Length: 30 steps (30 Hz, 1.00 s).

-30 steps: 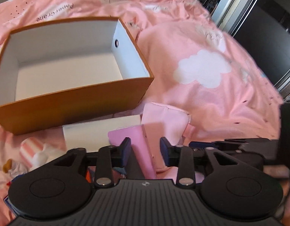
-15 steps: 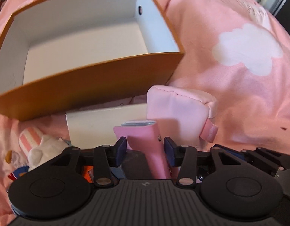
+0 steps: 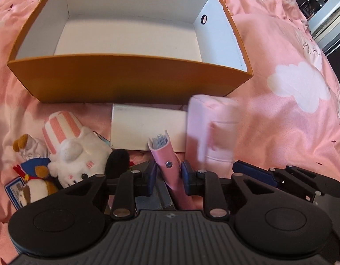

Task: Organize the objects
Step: 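Grasp the pink rectangular case with the left gripper while the right grasps the pink fabric pouch, then carry both items into the orange box while the right gripper releases the pouch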

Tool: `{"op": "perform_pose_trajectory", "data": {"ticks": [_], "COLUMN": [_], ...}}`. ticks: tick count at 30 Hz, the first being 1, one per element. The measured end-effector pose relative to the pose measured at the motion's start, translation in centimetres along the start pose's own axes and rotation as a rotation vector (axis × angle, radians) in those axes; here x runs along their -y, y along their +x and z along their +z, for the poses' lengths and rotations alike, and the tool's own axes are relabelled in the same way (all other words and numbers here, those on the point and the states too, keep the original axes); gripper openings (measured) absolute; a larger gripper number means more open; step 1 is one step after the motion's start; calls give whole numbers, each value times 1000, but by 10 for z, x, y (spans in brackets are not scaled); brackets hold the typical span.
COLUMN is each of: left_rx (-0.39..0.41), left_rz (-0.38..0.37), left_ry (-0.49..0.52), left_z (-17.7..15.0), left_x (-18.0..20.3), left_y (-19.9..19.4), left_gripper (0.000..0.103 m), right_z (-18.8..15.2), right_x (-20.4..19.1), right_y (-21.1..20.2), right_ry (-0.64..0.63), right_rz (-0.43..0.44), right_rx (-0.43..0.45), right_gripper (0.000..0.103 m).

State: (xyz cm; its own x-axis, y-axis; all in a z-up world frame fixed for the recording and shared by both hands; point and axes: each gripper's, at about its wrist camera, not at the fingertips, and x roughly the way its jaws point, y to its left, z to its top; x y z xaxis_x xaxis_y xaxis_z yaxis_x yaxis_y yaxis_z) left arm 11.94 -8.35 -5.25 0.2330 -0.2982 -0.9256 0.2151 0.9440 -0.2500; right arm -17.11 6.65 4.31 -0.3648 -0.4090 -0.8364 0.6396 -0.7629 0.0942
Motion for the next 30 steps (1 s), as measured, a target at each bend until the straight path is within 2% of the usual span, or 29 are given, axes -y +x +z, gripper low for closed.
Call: {"op": "perform_pose_trajectory", "data": {"ticks": [3,6,8,10,13,22,25,30], "left_rx": [-5,-3,0,6,31,139,202,300], "left_rz": [-15,-31,-42,-64,-91,-192,-220,-227], "left_ry": [-10,-20,-29,-36,-42,-10,11,34], "left_z": [-2,-3,-3,-3,-4,14,25,54], "left_x": [-1,-4,-7,-10,-15,-19,-18,-13], "left_y": [5,7,6,3,-7,-68,-95,-130], "left_gripper": [29,29,28,25,24,21,20,20], "right_z": [-2,-5,-5,-4,-3,29,47,85], "right_x": [-5,-5,-6,-6,-7,-3,-4,0], "right_y": [5,9,12,9,-5,-58,-73,-90], "right_ry": [-40,-32,-33,-26,-18,38,22,22], "right_rz": [-49,-53,-50,-39,-55,36,49,66], "right_rx": [-1,8,17,27,68,172,209,277], "right_gripper": [51,51,45,34,28,23,22,20]}}
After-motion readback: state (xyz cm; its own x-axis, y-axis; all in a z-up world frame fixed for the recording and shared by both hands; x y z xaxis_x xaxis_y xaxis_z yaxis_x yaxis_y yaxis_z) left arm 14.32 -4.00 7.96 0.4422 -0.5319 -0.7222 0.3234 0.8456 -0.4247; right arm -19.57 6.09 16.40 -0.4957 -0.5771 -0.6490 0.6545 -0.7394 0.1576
